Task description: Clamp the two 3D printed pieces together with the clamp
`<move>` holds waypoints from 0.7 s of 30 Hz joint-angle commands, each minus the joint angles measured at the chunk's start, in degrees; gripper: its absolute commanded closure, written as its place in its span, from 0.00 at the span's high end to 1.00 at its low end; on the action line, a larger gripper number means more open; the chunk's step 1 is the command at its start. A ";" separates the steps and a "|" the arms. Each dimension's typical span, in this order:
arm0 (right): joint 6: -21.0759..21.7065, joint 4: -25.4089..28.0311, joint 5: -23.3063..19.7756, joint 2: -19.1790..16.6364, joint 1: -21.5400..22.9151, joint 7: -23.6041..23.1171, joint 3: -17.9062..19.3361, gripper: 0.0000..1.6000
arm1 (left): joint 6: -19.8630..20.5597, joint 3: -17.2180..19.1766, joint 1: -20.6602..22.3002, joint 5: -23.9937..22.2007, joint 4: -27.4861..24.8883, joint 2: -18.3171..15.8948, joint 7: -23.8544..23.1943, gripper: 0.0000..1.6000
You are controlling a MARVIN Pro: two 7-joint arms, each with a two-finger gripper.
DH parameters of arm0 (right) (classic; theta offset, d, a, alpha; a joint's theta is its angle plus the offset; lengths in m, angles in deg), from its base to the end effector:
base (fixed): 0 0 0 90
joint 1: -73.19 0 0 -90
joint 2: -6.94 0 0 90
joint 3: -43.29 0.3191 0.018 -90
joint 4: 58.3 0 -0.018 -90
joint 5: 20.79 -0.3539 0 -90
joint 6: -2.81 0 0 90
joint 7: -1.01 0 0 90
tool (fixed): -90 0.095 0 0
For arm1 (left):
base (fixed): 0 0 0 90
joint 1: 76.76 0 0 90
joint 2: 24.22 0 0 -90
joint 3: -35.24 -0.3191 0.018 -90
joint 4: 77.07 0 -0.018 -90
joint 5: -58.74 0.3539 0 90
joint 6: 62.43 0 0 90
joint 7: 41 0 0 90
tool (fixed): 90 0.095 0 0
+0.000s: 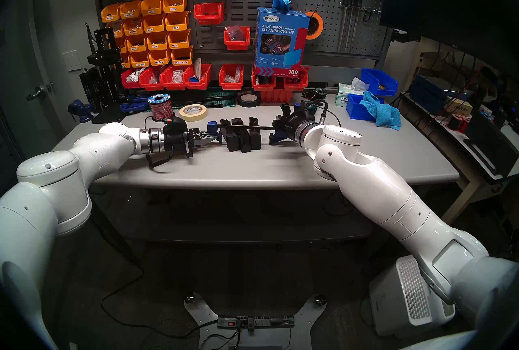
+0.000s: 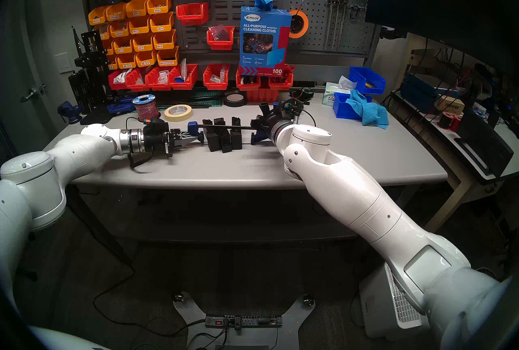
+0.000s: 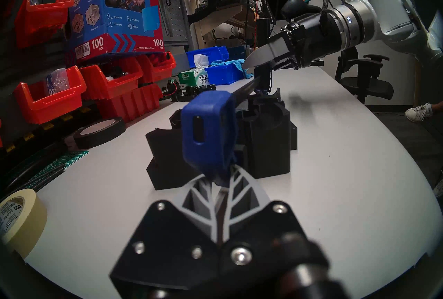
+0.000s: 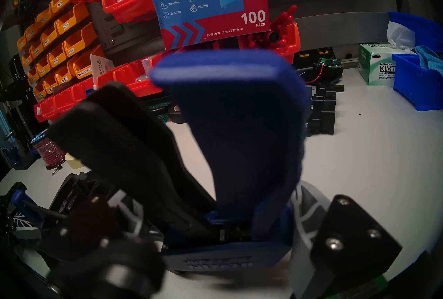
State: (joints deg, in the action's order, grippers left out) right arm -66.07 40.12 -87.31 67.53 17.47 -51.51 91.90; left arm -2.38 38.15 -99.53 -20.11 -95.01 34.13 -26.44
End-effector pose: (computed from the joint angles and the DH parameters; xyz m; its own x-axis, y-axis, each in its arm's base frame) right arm 0.5261 0.0943 -0.1752 0.3261 -0.1788 0.9283 0.1515 -0.9594 -0.2380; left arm 0.6127 0.1685 -0.2525 -0.1028 -0.2444 0.9642 -0.9091 -0.3703 -0.1908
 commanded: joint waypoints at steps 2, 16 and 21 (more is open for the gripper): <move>1.50 -0.73 -0.94 1.25 1.45 -1.30 -0.54 0.00 | -0.12 -0.16 0.28 -0.04 0.23 -0.19 -3.71 0.00; 2.68 -1.88 -1.55 2.68 3.02 -2.61 -1.80 0.00 | -0.09 -0.88 0.42 -0.43 0.40 -0.13 -3.61 0.00; 2.94 -1.85 -1.61 3.63 3.80 -2.73 -2.40 0.00 | -0.05 -1.12 0.46 -0.52 0.57 -0.08 -3.46 0.00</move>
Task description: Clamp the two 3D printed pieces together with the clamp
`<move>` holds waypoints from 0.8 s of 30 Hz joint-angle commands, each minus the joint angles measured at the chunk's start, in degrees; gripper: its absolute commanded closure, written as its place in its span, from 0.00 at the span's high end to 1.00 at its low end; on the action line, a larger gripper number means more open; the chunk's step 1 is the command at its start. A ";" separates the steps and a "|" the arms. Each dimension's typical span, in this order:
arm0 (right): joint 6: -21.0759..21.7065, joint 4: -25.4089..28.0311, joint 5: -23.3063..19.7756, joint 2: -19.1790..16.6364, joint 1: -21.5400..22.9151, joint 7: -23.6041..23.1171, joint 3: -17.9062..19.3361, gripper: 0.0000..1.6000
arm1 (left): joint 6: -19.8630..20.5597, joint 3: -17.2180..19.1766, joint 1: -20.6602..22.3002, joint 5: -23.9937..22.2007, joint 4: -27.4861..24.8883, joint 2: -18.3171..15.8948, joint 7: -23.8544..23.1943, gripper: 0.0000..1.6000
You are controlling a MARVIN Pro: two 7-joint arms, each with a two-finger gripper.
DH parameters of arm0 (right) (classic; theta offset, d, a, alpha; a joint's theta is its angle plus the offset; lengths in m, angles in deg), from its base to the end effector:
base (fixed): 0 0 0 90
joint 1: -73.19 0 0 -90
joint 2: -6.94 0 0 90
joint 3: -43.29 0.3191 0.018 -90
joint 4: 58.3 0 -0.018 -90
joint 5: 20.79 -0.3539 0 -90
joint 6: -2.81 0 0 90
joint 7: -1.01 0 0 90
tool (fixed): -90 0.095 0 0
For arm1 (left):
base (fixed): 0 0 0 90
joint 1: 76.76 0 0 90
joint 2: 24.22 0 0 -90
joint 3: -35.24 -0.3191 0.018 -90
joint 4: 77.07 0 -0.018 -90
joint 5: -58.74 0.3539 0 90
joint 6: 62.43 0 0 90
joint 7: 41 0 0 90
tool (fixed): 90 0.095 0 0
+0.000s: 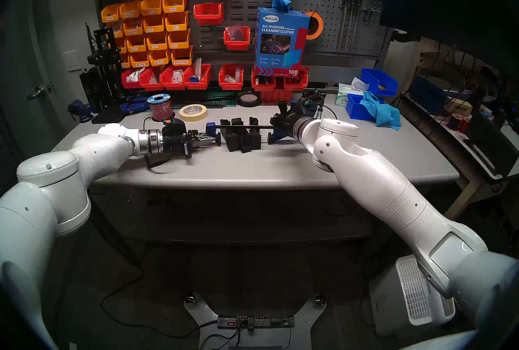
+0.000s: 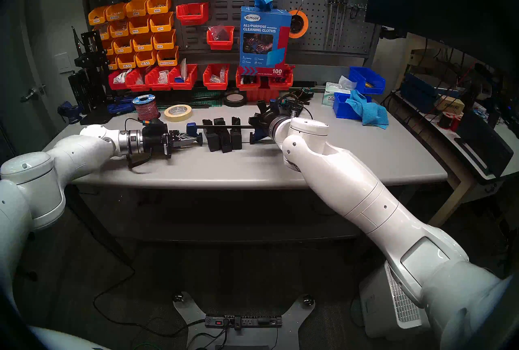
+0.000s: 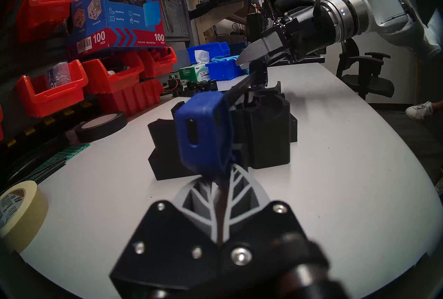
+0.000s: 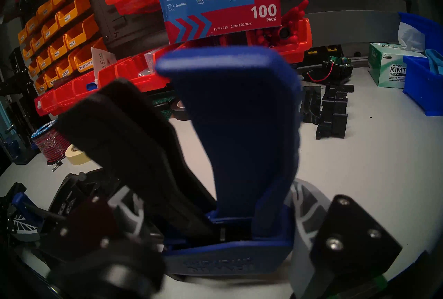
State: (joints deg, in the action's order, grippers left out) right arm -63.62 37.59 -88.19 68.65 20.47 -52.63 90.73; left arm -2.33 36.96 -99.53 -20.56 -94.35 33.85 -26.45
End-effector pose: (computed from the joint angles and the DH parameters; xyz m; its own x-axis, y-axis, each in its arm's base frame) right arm 0.5379 0.1020 -0.1690 0.3499 -0.1480 0.9250 0.1790 -0.9587 -0.2210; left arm 0.6103 0.1760 -0.2555 -0.0900 -0.2601 0.9614 -0.9068 -0.3777 -0.1871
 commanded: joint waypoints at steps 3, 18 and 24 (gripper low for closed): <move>0.67 0.62 -0.78 3.03 1.21 -1.66 -1.60 0.00 | -0.08 -0.05 0.49 -0.14 0.02 0.23 -3.36 0.00; 1.36 -0.53 -0.94 4.79 2.53 -1.47 -2.99 0.00 | 0.14 -0.62 0.64 -0.33 0.29 0.31 -3.29 0.00; 1.42 -1.05 -1.00 5.90 3.08 -1.41 -3.63 0.00 | 0.22 -0.73 0.66 -0.40 0.29 0.28 -3.21 0.00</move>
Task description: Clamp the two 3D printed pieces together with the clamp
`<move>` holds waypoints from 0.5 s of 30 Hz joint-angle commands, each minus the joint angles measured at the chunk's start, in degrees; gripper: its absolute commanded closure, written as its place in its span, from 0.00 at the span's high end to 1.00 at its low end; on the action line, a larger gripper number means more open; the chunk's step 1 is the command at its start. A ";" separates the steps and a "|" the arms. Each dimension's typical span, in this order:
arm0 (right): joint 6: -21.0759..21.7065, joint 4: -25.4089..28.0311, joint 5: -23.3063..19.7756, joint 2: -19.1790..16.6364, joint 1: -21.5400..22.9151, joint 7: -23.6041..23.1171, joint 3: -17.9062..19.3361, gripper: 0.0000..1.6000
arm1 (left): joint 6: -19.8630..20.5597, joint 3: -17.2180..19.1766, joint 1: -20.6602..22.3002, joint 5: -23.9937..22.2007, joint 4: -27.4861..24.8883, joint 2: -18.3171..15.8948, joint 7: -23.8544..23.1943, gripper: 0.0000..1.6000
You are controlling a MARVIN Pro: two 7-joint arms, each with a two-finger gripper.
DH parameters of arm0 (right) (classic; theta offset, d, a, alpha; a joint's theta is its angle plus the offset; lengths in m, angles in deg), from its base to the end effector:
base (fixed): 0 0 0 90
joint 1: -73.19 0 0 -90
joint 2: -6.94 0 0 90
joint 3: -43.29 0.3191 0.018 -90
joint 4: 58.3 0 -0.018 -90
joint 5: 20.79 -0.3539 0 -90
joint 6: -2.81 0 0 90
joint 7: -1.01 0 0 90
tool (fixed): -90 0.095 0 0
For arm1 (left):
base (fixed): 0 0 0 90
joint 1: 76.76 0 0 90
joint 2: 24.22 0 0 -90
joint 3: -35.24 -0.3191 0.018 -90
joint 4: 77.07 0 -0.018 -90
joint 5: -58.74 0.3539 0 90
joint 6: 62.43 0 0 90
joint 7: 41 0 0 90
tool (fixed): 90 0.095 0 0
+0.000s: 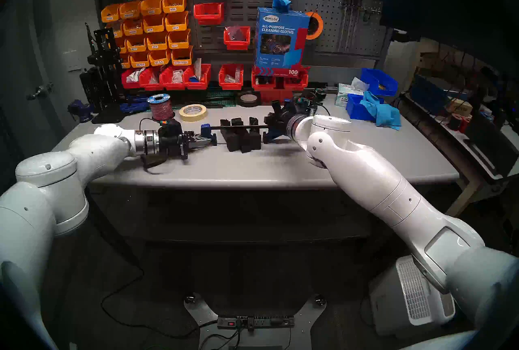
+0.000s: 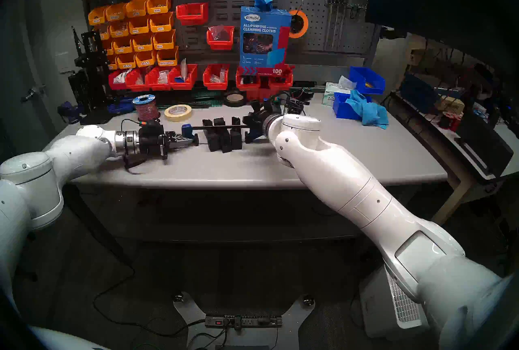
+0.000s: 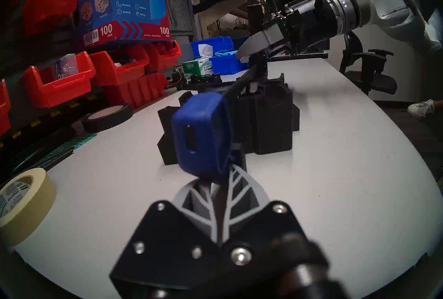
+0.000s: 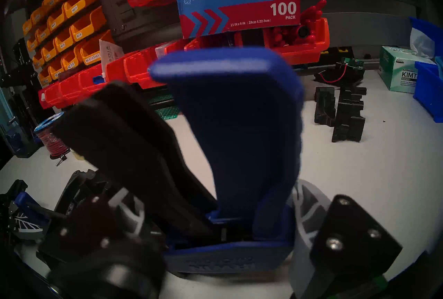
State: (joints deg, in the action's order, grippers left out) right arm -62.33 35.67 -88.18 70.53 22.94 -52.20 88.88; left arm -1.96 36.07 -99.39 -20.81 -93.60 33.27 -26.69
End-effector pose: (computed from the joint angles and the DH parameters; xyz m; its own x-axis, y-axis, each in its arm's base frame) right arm 0.5442 0.1186 -0.1648 0.3602 -0.1204 0.9250 0.1972 -0.9594 -0.2017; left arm 0.6075 0.1876 -0.2559 -0.0741 -0.2770 0.9580 -0.9031 -0.3888 -0.1823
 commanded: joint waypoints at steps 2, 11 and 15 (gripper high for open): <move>0.13 0.69 -1.02 4.42 0.75 -1.79 -2.00 0.00 | -0.13 0.14 0.53 -0.18 -0.46 0.85 -2.94 0.00; 0.05 -0.02 -1.07 5.73 1.36 -1.47 -2.69 0.00 | -0.04 0.06 0.54 -0.21 -0.34 0.83 -2.82 0.00; 0.02 -0.34 -1.09 6.31 1.61 -1.29 -2.99 0.00 | 0.01 0.04 0.54 -0.22 -0.28 0.83 -2.78 0.00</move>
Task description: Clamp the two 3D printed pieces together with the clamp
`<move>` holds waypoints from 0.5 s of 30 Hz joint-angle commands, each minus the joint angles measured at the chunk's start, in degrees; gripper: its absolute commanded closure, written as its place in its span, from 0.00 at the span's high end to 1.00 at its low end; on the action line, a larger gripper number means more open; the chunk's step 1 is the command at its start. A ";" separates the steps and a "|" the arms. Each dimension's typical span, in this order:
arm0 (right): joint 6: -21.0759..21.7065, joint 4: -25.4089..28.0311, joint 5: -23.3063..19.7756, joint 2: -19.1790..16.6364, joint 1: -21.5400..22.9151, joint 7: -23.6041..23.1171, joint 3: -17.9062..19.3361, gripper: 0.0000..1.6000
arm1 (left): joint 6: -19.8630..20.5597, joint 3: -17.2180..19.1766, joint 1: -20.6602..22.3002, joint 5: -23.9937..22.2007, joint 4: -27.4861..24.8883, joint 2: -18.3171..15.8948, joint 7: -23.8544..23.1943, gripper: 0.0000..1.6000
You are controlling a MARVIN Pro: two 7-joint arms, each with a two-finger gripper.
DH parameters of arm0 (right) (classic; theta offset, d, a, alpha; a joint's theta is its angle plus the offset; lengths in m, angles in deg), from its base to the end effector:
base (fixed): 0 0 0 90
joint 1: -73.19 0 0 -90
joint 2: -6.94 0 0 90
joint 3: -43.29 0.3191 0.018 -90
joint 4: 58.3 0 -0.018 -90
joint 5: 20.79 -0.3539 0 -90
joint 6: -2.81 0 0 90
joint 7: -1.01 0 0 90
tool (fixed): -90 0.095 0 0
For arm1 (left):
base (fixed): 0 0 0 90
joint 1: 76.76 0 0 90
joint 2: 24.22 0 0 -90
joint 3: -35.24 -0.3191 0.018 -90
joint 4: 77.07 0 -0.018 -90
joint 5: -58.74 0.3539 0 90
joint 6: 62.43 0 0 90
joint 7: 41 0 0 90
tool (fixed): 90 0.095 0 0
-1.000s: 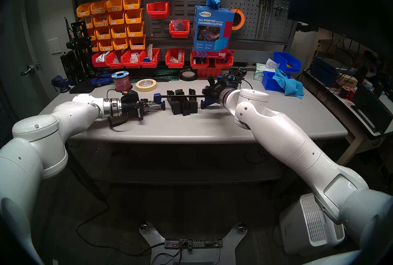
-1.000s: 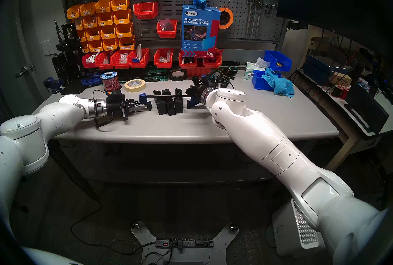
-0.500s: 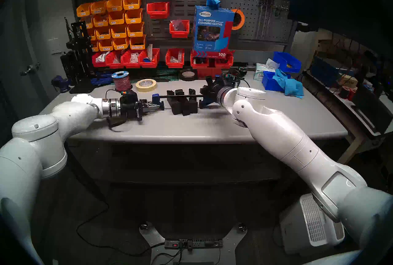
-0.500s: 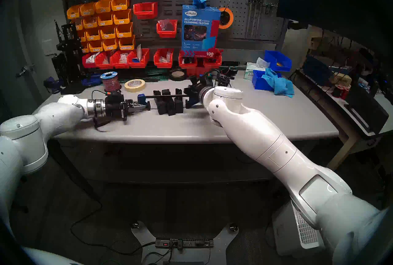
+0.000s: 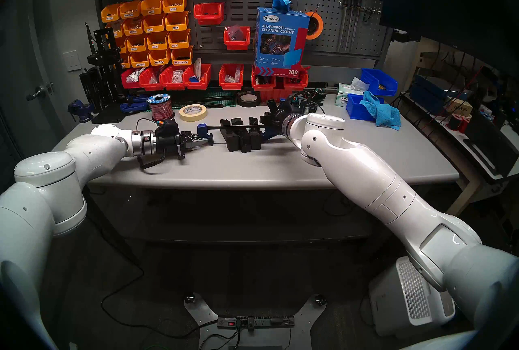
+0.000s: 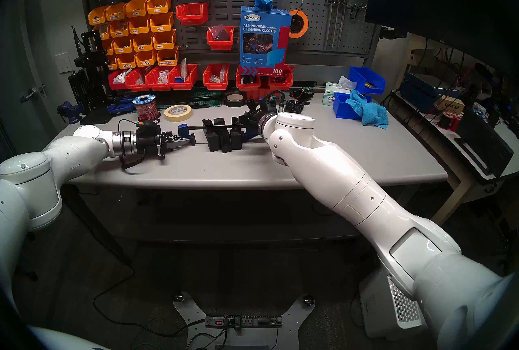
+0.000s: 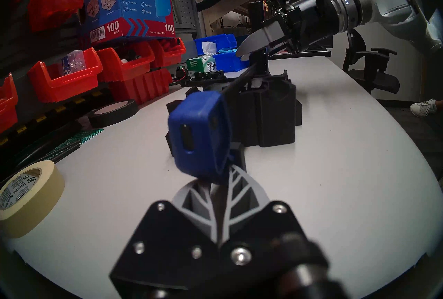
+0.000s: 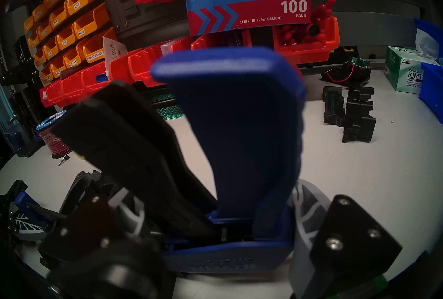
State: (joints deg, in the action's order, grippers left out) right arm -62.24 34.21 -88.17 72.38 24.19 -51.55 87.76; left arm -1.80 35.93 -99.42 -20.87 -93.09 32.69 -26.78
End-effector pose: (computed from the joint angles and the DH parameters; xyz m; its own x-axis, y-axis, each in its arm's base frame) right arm 0.5475 0.1328 -0.1640 0.3657 -0.1172 0.9233 0.2027 -0.9582 -0.2019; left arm 0.6050 0.1976 -0.2559 -0.0650 -0.2856 0.9562 -0.8975 -0.4022 -0.1811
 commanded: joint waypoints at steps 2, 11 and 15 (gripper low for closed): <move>-0.09 0.85 -1.12 4.91 0.53 -1.77 -2.13 0.00 | -0.11 0.16 0.56 -0.16 -0.73 1.42 -2.67 0.00; -0.09 0.15 -1.18 6.05 0.97 -1.28 -2.80 0.00 | 0.03 0.17 0.56 -0.17 -0.53 1.46 -2.66 0.00; -0.15 -0.12 -1.21 6.67 1.20 -1.07 -3.08 0.00 | 0.08 0.17 0.56 -0.17 -0.45 1.48 -2.65 0.00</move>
State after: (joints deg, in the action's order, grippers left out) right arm -62.24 32.87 -88.16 74.33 25.28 -50.58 86.69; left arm -1.59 35.89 -99.48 -20.87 -92.49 32.34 -26.94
